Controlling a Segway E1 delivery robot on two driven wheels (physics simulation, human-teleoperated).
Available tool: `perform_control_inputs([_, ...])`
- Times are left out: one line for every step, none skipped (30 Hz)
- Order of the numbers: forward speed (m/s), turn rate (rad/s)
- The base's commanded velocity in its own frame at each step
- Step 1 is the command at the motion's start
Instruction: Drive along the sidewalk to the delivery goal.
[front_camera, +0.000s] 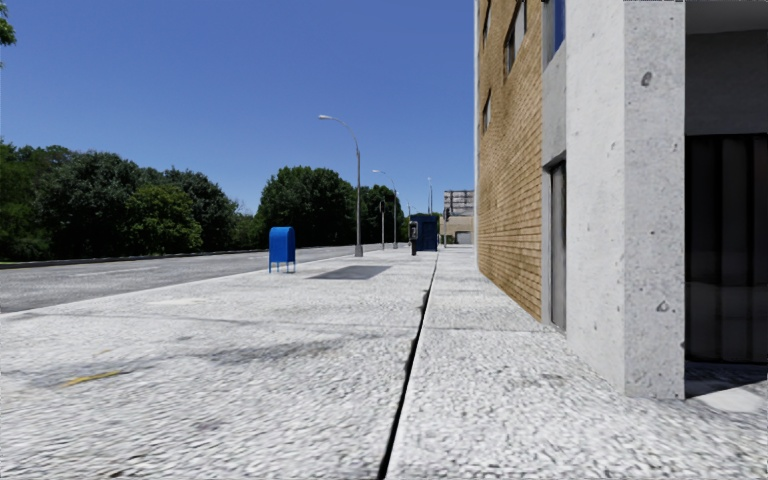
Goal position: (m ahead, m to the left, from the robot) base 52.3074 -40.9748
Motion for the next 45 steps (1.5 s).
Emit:
perform_control_inputs([2.00,0.00])
perform_control_inputs([2.00,0.00])
perform_control_inputs([2.00,0.00])
perform_control_inputs([2.00,0.00])
perform_control_inputs([2.00,0.00])
perform_control_inputs([2.00,0.00])
perform_control_inputs([2.00,0.00])
perform_control_inputs([2.00,0.00])
perform_control_inputs([2.00,0.00])
perform_control_inputs([2.00,0.00])
perform_control_inputs([2.00,0.00])
perform_control_inputs([2.00,0.00])
perform_control_inputs([2.00,0.00])
perform_control_inputs([2.00,0.00])
perform_control_inputs([2.00,0.00])
perform_control_inputs([2.00,0.00])
perform_control_inputs([2.00,0.00])
perform_control_inputs([2.00,0.00])
perform_control_inputs([2.00,0.00])
perform_control_inputs([2.00,0.00])
perform_control_inputs([2.00,0.00])
perform_control_inputs([2.00,0.00])
perform_control_inputs([2.00,0.00])
perform_control_inputs([2.00,0.00])
perform_control_inputs([2.00,0.00])
perform_control_inputs([2.00,0.00])
perform_control_inputs([2.00,0.00])
perform_control_inputs([2.00,0.00])
perform_control_inputs([2.00,0.00])
perform_control_inputs([2.00,0.00])
perform_control_inputs([2.00,0.00])
perform_control_inputs([2.00,0.00])
perform_control_inputs([2.00,0.00])
perform_control_inputs([2.00,0.00])
perform_control_inputs([2.00,0.00])
perform_control_inputs([2.00,0.00])
perform_control_inputs([2.00,0.00])
perform_control_inputs([2.00,0.00])
perform_control_inputs([2.00,0.00])
perform_control_inputs([2.00,0.00])
perform_control_inputs([2.00,0.00])
perform_control_inputs([2.00,-0.57])
perform_control_inputs([2.00,-1.03])
perform_control_inputs([2.00,-1.20])
perform_control_inputs([2.00,-1.20])
